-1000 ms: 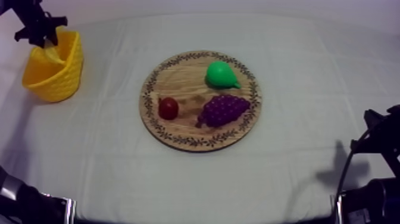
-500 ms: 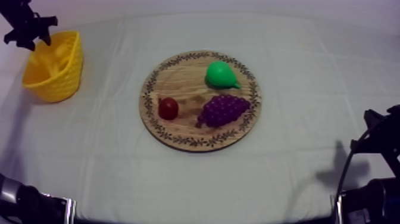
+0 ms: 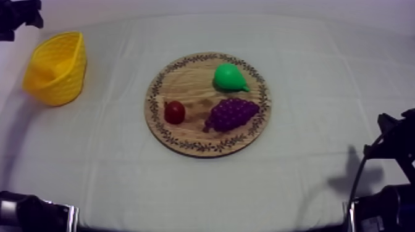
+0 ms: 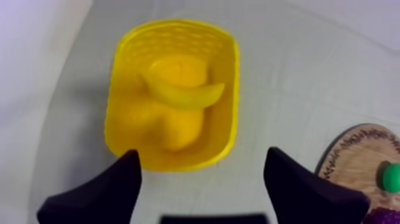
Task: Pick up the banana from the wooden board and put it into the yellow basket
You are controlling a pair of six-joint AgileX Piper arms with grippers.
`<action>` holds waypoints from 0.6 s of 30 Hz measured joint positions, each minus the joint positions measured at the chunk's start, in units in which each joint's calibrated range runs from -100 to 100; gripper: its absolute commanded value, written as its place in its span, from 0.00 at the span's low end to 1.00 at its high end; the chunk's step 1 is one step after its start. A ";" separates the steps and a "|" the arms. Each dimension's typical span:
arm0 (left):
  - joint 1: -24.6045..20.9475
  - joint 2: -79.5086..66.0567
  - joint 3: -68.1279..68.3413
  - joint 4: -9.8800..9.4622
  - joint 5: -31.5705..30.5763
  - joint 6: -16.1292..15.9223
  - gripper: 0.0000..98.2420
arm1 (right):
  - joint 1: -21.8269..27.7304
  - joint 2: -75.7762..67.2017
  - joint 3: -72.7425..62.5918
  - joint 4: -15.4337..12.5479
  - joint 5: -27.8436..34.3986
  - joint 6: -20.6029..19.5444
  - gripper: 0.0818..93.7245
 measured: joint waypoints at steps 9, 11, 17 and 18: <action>0.72 -23.46 12.61 1.21 -9.58 -0.54 0.52 | 0.00 0.00 0.00 0.00 0.00 -0.05 0.01; 1.10 -28.10 16.67 1.40 -13.23 -0.21 0.43 | 0.00 0.00 0.00 0.00 0.00 -0.05 0.01; 1.35 -43.26 30.76 0.96 -24.73 1.39 0.18 | 0.00 0.00 0.00 0.00 0.00 0.00 0.01; 1.31 -45.86 33.58 0.96 -26.25 1.67 0.15 | 0.00 0.00 0.00 0.00 0.00 0.00 0.01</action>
